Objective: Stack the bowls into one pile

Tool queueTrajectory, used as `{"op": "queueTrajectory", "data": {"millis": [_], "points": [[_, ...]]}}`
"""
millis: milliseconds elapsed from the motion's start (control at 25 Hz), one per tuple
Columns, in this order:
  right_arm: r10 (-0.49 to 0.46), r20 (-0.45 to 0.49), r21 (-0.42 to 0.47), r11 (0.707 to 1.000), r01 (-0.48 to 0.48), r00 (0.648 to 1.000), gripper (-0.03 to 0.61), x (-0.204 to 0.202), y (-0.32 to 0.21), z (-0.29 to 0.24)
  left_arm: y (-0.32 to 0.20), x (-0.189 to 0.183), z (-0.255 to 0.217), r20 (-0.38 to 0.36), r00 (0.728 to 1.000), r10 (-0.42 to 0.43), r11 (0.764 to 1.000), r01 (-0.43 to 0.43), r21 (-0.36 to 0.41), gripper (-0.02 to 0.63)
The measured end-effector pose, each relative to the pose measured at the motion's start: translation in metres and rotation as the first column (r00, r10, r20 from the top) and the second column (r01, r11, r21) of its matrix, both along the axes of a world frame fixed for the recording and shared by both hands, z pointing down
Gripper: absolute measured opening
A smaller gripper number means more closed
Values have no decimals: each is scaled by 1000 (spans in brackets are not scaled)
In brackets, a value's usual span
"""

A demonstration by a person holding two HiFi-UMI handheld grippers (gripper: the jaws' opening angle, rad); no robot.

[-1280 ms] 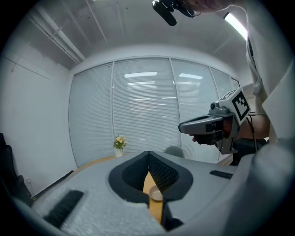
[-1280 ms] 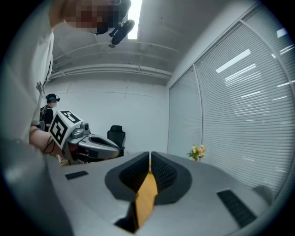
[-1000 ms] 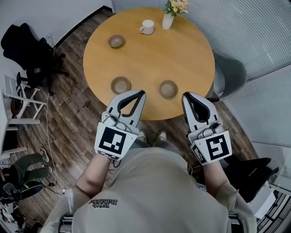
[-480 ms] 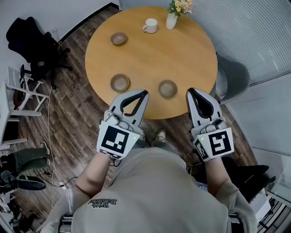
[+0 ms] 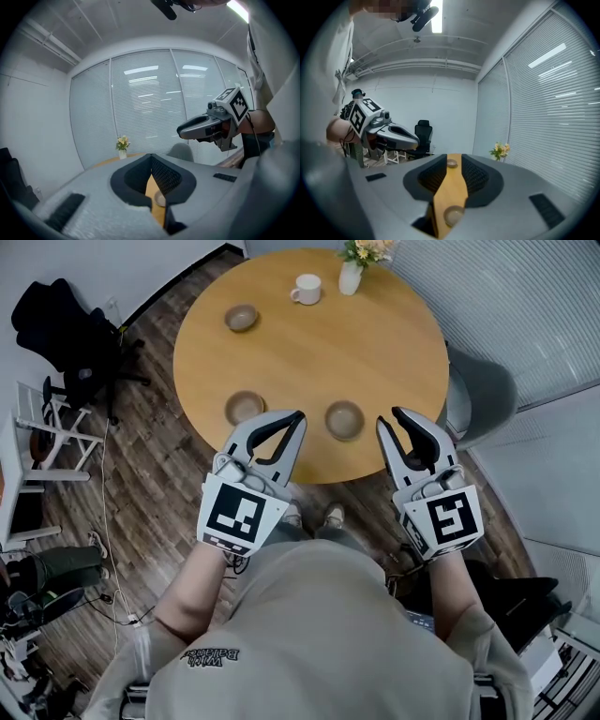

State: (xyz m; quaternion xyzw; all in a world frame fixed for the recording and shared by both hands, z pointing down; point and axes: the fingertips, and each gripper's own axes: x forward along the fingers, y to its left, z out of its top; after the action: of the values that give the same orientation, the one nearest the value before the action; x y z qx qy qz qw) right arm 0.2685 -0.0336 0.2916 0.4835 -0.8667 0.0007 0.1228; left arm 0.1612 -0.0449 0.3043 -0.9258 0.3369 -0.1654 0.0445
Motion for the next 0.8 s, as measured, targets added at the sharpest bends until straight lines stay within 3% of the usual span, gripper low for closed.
{"op": "queueTrajectory", "data": {"millis": [160, 320, 440, 640, 800], "points": [[-38, -36, -41, 999, 37, 999, 98, -6, 1, 10, -3, 0, 3, 31, 1000, 1, 1000, -1, -3, 18], [-78, 32, -121, 989, 82, 996, 98, -10, -8, 26, -15, 4, 8, 33, 999, 2, 1000, -2, -3, 18], [-94, 8, -155, 983, 94, 996, 100, -11, -7, 40, -14, 9, 15, 53, 999, 10, 1000, -9, -16, 18], [-158, -137, -206, 970, 128, 978, 115, -15, -16, 85, -21, 21, 38, 64, 998, 21, 999, -19, -42, 18], [-191, -184, -261, 955, 139, 964, 118, -25, -15, 105, -23, 18, 42, 57, 998, 19, 998, -16, -57, 18]]}}
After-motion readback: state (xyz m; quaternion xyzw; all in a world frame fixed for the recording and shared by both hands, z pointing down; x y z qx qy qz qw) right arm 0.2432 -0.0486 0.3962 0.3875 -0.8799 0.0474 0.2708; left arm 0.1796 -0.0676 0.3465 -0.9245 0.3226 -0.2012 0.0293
